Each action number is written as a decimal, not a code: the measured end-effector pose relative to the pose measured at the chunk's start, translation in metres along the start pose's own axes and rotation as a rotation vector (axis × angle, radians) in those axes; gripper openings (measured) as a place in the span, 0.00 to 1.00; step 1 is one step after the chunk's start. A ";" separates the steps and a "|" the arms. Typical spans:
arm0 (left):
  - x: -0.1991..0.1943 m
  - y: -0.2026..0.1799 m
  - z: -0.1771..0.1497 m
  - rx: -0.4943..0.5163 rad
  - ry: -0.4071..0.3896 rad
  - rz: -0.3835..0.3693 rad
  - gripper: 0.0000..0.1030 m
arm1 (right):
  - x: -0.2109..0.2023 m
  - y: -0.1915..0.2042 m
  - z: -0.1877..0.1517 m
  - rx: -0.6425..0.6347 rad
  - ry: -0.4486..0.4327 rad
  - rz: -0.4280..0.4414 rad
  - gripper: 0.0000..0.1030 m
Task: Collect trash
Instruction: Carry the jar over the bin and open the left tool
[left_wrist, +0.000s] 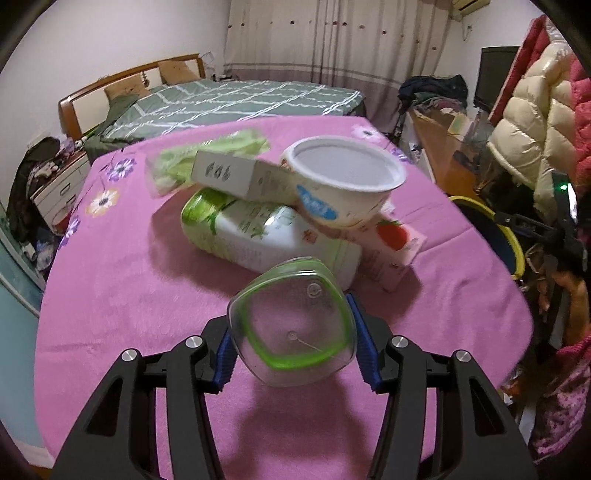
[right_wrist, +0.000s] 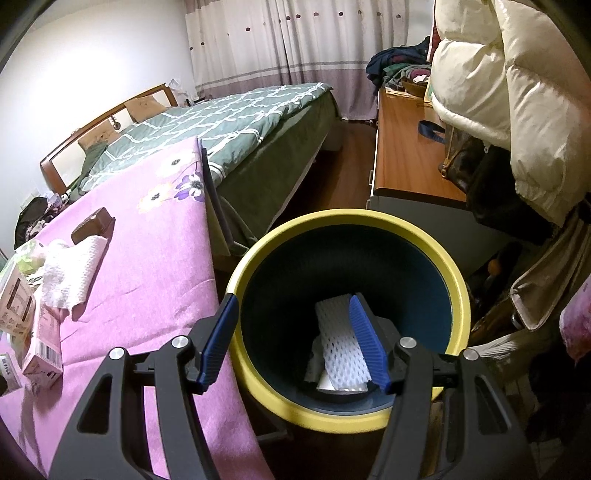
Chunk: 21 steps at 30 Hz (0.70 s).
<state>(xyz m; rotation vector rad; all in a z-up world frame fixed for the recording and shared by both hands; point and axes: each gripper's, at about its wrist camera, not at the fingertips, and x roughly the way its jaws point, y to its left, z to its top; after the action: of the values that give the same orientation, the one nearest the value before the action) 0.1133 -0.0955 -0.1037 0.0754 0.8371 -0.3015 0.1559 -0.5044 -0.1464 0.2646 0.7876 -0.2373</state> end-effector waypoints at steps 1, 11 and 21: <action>-0.004 -0.003 0.002 0.008 -0.005 -0.006 0.52 | -0.002 0.000 0.000 -0.001 -0.004 -0.001 0.58; -0.029 -0.070 0.040 0.134 -0.066 -0.151 0.52 | -0.023 -0.024 -0.001 0.018 -0.053 -0.044 0.58; 0.041 -0.182 0.082 0.295 0.004 -0.307 0.52 | -0.048 -0.069 -0.012 0.074 -0.075 -0.116 0.58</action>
<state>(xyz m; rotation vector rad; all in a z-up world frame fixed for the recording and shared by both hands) 0.1450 -0.2942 -0.0700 0.2233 0.8028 -0.7138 0.0940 -0.5600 -0.1305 0.2784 0.7213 -0.3845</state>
